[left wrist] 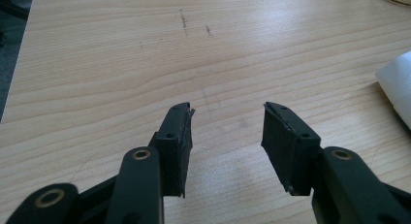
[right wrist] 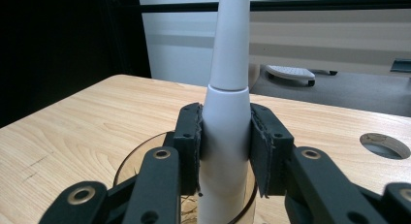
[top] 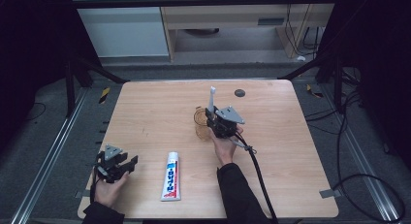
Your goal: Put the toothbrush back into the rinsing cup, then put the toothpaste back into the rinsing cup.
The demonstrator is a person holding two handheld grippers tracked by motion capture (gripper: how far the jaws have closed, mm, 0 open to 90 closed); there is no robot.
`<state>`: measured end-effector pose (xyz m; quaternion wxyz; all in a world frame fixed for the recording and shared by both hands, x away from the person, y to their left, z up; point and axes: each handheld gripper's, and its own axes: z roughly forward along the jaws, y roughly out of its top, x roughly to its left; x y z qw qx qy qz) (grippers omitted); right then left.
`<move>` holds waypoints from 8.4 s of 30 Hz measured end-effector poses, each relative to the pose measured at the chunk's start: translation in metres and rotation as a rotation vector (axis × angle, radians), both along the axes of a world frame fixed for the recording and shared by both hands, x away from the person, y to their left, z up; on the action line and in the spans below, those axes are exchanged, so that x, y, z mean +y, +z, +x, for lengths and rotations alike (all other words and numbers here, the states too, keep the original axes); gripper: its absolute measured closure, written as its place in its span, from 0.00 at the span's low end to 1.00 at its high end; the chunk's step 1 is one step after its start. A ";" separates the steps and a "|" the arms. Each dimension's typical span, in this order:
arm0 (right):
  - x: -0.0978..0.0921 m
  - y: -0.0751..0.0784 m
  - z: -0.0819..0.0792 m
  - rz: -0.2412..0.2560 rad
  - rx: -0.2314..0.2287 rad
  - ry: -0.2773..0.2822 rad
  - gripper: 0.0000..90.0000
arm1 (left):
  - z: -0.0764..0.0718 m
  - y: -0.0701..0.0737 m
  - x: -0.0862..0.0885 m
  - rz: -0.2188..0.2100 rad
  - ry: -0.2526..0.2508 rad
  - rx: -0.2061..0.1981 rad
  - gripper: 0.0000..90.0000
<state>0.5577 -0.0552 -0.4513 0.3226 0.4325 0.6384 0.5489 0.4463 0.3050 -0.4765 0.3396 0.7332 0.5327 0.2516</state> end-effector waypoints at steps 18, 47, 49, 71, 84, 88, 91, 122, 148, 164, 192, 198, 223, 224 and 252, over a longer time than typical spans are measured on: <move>-0.002 0.002 -0.005 -0.014 0.020 0.018 0.73 | 0.000 0.000 -0.001 -0.003 -0.001 0.001 0.59; -0.004 0.003 -0.005 0.011 0.066 0.044 0.44 | 0.000 0.000 -0.001 -0.001 -0.003 0.003 0.58; -0.004 0.003 -0.005 0.014 0.071 0.051 0.41 | 0.000 0.000 -0.001 -0.001 -0.003 0.003 0.58; -0.037 0.035 -0.044 0.002 0.102 0.125 0.24 | -0.001 0.001 -0.003 0.006 -0.001 0.013 0.68; -0.100 0.036 -0.076 -0.079 0.140 0.088 0.27 | -0.003 0.003 -0.009 0.015 -0.039 0.041 0.82; -0.126 0.030 -0.090 -0.093 0.146 0.056 0.27 | -0.004 0.002 -0.013 0.016 -0.069 0.062 0.87; -0.143 0.020 -0.099 -0.102 0.187 0.052 0.28 | -0.006 0.000 -0.017 0.021 -0.100 0.087 0.90; -0.173 -0.015 -0.105 -0.186 0.285 -0.005 0.31 | -0.034 -0.008 -0.081 0.093 -0.480 0.225 1.00; -0.184 -0.017 -0.104 -0.160 0.289 -0.030 0.31 | -0.029 -0.008 -0.131 0.107 -0.540 0.181 1.00; -0.184 -0.018 -0.102 -0.171 0.300 -0.046 0.30 | -0.014 -0.009 -0.158 0.114 -0.533 0.156 0.99; -0.183 -0.020 -0.101 -0.179 0.309 -0.051 0.30 | 0.011 0.034 -0.112 0.058 -0.389 0.042 0.99; -0.182 -0.021 -0.100 -0.185 0.310 -0.049 0.30 | 0.027 0.026 -0.090 0.076 -0.320 0.083 0.99; -0.183 -0.021 -0.101 -0.190 0.309 -0.050 0.30 | 0.019 0.012 -0.094 0.124 -0.396 0.182 0.99; -0.183 -0.021 -0.101 -0.188 0.311 -0.050 0.30 | 0.018 0.011 -0.095 0.120 -0.395 0.182 0.99; -0.187 -0.020 -0.102 -0.176 0.311 -0.062 0.30 | 0.015 0.054 -0.113 0.095 -0.435 0.154 0.69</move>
